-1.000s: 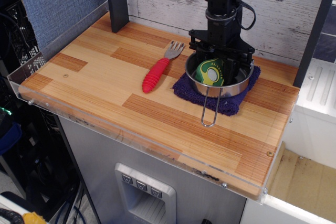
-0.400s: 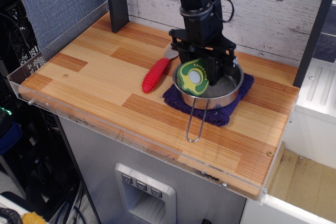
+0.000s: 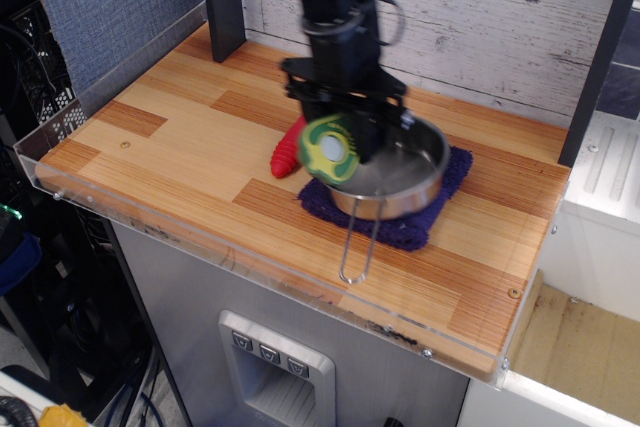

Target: Take the pepper out of the pot and put it to the left.

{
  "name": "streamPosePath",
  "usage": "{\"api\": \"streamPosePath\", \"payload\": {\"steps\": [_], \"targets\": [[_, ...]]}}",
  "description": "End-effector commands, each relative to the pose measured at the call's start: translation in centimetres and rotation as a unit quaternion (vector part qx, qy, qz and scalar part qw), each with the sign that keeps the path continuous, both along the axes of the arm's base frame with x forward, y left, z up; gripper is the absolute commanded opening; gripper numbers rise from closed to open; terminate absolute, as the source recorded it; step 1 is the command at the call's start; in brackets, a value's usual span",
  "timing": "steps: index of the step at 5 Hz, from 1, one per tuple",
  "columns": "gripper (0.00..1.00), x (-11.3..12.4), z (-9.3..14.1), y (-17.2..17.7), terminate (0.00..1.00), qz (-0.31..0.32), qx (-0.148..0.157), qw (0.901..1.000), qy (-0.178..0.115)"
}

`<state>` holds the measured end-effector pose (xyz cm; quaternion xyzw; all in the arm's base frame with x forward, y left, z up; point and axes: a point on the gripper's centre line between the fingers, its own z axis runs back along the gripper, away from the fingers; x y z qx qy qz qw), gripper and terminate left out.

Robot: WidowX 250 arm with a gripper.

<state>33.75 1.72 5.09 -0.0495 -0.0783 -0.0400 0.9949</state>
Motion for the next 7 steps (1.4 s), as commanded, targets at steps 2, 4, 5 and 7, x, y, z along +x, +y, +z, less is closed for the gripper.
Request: {"api": "streamPosePath", "payload": {"steps": [2,4,5,7], "targets": [[0.00,6.5,3.4,9.8,0.00,0.068,0.011,0.9956,-0.063],[0.00,8.5,-0.4,13.2,0.00,0.094,0.025,0.9951,-0.018],[0.00,8.7,-1.3,12.9,0.00,0.088,0.033,0.9955,-0.010],[1.00,8.7,-1.8,13.2,0.00,0.071,0.041,0.9966,0.008]]}}
